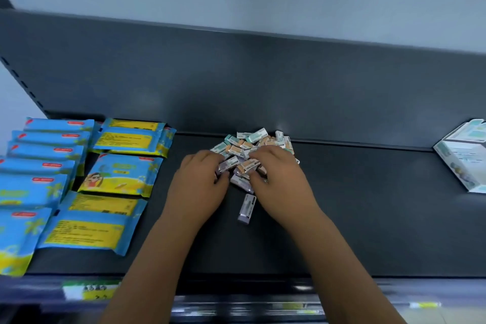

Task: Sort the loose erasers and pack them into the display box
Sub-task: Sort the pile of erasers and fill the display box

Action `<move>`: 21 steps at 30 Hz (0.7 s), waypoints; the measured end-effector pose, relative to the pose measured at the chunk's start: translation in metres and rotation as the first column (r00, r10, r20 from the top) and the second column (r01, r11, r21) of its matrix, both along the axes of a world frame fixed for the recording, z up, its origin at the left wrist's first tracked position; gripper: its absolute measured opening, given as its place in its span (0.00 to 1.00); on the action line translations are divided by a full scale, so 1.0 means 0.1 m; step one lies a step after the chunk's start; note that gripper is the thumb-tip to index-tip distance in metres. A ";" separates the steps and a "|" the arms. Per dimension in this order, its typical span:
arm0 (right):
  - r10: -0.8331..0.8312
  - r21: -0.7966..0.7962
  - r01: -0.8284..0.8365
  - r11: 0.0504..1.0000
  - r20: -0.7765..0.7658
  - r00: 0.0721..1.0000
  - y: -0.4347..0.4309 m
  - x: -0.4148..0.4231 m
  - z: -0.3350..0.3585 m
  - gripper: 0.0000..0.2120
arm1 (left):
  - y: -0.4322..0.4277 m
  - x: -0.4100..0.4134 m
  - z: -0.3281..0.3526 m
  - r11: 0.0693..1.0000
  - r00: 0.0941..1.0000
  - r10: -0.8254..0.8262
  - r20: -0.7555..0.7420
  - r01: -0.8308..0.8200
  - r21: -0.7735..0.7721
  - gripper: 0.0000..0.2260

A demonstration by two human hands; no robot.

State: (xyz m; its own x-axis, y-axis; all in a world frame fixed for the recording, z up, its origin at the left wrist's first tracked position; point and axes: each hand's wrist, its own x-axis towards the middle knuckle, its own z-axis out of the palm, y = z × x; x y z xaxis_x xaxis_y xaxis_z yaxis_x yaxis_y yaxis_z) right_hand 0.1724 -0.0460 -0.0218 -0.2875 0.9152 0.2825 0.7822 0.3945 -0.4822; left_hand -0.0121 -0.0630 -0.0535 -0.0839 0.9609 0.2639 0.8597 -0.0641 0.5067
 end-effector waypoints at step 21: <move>0.026 -0.006 -0.026 1.000 -0.008 1.000 0.59 -0.19 0.05 0.12 | 0.63 -0.14 -0.15 0.939 0.928 0.320 0.193 -0.337 0.066 0.13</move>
State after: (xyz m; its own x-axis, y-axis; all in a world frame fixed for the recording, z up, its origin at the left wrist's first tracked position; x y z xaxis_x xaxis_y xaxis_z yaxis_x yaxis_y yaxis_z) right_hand 0.1539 0.0134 -0.0172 -0.3086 0.9091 0.2798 0.7678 0.4117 -0.4909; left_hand -0.0259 -0.0004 -0.0682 -0.4442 0.8421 0.3058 0.7379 0.1503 0.6580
